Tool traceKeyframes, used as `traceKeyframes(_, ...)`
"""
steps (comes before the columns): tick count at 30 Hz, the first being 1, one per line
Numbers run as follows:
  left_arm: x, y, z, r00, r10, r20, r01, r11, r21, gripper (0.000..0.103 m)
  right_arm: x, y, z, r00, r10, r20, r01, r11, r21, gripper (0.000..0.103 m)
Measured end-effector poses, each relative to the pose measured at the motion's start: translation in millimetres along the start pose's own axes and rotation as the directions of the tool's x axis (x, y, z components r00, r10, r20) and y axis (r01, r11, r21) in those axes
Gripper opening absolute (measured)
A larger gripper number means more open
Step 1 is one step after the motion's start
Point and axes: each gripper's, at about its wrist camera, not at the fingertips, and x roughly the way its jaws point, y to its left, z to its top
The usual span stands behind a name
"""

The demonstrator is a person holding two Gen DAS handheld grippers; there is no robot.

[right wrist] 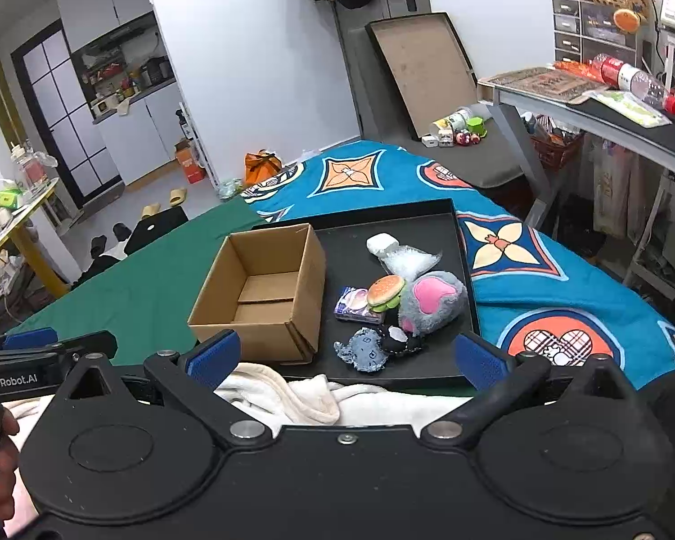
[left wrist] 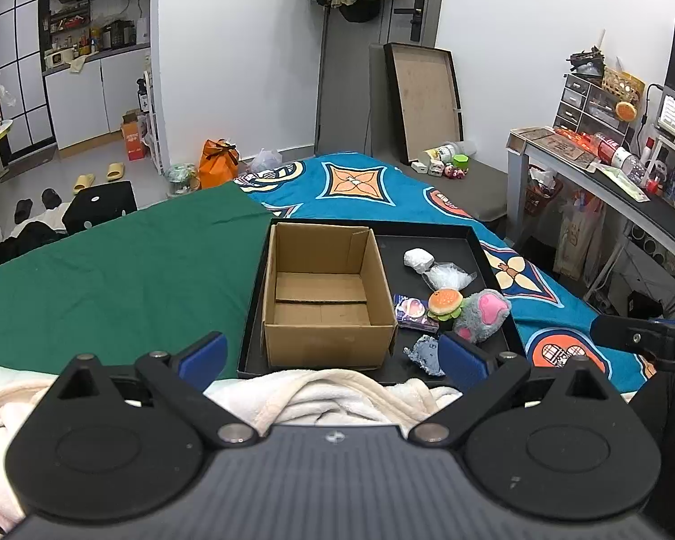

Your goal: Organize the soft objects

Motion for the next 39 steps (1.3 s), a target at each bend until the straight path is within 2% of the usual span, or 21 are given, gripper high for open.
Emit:
traceKeyframes(18, 26.4, 9.8, 5.0, 0.999, 0.038, -0.006, -0.038, 0.999, -0.025, 0.097, 27.4, -10.0, 1.1, 1.0, 0.009, -0.013, -0.009, 1.0, 0.001, 0.103)
traceKeyframes(24, 44.3, 12.5, 7.4, 0.998, 0.056, -0.02, -0.057, 0.998, -0.024, 0.097, 43.8, -24.9, 2.3, 1.0, 0.02, -0.022, -0.019, 0.999, 0.045, 0.097)
traceKeyframes(39, 91.3, 25.6, 27.6, 0.992, 0.099, -0.081, -0.106, 0.991, -0.088, 0.095, 88.7, -54.3, 19.3, 0.998, 0.026, -0.062, -0.016, 0.988, 0.155, 0.095)
